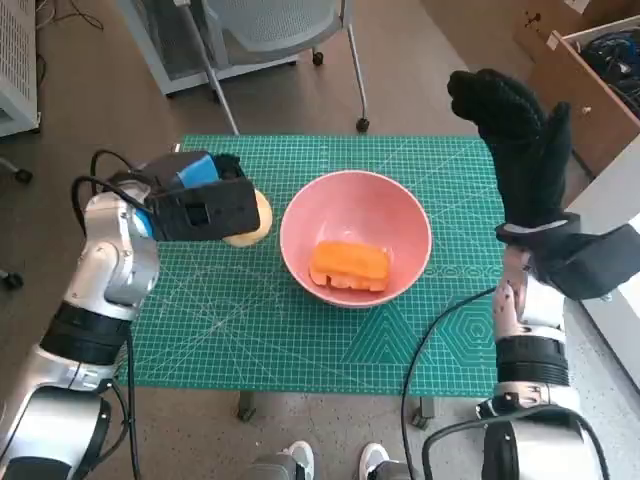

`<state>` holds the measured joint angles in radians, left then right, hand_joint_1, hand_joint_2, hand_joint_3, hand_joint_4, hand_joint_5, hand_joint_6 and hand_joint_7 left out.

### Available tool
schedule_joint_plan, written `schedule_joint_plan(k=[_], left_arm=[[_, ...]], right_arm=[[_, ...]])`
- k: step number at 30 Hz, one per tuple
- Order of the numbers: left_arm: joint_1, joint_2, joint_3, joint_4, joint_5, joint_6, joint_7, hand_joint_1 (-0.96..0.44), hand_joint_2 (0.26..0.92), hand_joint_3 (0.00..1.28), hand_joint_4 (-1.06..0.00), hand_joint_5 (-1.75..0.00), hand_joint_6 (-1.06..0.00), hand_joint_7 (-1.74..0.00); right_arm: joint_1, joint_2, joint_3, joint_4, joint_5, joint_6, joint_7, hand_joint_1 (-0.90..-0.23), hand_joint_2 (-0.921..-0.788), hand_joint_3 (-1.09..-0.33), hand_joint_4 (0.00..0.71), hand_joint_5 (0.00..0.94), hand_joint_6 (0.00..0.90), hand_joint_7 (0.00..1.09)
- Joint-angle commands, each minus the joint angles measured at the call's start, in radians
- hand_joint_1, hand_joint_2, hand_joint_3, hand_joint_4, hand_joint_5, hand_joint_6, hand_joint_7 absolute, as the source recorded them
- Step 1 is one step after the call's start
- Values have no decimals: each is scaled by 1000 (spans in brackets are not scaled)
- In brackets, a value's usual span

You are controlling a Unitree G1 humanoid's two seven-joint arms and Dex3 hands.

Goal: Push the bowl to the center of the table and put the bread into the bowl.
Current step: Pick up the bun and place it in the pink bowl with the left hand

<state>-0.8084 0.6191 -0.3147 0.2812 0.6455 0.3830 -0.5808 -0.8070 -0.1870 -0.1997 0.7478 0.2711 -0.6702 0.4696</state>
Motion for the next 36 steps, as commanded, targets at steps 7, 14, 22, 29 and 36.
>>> schedule_joint_plan(k=[7, 14, 22, 29, 36], left_arm=[[-17, -11, 43, -197, 1, 87, -26, 2, 829, 149, -822, -1012, -694, -1125], [-44, -84, 6, -237, 16, 91, -4, 2, 830, 149, -827, -1069, -695, -1057], [-101, -169, -44, -196, 14, 52, 4, 2, 869, 117, -749, -1238, -696, -962], [-143, -250, -93, -55, 18, -41, 80, 2, 898, 88, -731, -1237, -653, -1025], [-172, -302, -101, 119, 11, -157, 213, 1, 906, 79, -743, -1182, -613, -1109]], right_arm=[[2, 8, -1, 17, 0, 4, -4, -655, -921, -842, 217, 1, 307, 39], [3, 12, 2, 13, -3, 5, -6, -650, -921, -844, 218, 1, 306, 39], [9, 18, 3, 8, -2, 4, -6, -658, -921, -842, 218, 1, 307, 39], [20, 17, 5, -13, -2, 12, -7, -653, -921, -842, 218, 1, 305, 38], [39, 12, 4, -38, -4, 16, -12, -646, -921, -842, 217, 0, 305, 39]])
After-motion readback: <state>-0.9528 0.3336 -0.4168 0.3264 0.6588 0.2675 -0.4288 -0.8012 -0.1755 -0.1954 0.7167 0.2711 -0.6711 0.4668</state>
